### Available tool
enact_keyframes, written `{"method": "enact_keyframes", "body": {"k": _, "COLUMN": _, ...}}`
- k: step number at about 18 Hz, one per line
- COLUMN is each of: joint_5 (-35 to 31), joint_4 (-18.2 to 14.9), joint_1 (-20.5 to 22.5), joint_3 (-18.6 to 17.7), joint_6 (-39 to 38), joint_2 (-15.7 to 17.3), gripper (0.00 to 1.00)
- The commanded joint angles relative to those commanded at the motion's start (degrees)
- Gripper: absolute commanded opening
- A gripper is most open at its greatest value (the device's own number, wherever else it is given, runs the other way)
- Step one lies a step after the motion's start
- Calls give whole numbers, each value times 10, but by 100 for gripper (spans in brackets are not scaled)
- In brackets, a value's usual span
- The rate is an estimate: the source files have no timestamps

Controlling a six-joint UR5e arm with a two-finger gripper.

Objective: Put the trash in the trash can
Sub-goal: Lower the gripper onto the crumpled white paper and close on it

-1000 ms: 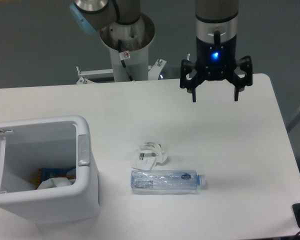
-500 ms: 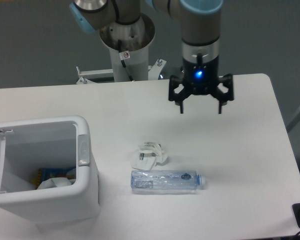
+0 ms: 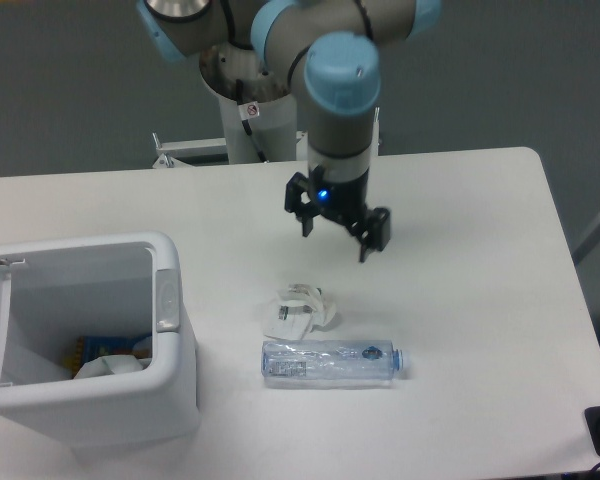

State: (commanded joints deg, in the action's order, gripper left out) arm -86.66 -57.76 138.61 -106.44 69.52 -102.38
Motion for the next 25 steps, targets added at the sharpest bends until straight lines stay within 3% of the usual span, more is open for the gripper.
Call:
{"method": "enact_keyframes", "body": {"k": 4, "joint_5": -4, "joint_4": 45, "joint_1": -22, "joint_3": -4, "joint_6": 19, "joint_2": -45, "gripper": 100}}
{"method": "enact_keyframes", "body": {"k": 14, "joint_5": -32, "joint_4": 48, "joint_1": -46, "joint_3": -17, "joint_6": 21, "joint_2": -90, "gripper": 99}}
{"method": "enact_keyframes", "body": {"k": 15, "joint_5": -33, "joint_4": 52, "joint_1": -47, "joint_3": -16, "joint_6": 18, "joint_2": -94, "gripper": 92}}
{"method": "enact_keyframes", "body": {"k": 17, "joint_5": -35, "joint_4": 61, "joint_1": -48, "joint_3": -16, "joint_6": 13, "joint_2": -98, "gripper": 64}}
{"method": "enact_keyframes", "body": {"k": 18, "joint_5": -35, "joint_4": 61, "joint_1": -48, "joint_3": -16, "joint_6": 5, "joint_2": -98, "gripper": 47}}
{"method": "enact_keyframes", "body": {"k": 19, "joint_5": -35, "joint_4": 62, "joint_1": -48, "joint_3": -15, "joint_6": -9, "joint_2": -98, "gripper": 18}}
{"method": "enact_keyframes", "body": {"k": 20, "joint_5": -35, "joint_4": 62, "joint_1": -48, "joint_3": -12, "joint_6": -12, "joint_2": -97, "gripper": 8}}
{"method": "enact_keyframes", "body": {"k": 21, "joint_5": -35, "joint_4": 61, "joint_1": -48, "joint_3": -12, "joint_6": -12, "joint_2": -94, "gripper": 0}}
{"method": "enact_keyframes", "body": {"k": 25, "joint_5": -35, "joint_4": 59, "joint_1": -48, "joint_3": -7, "joint_6": -23, "joint_2": -88, "gripper": 0}}
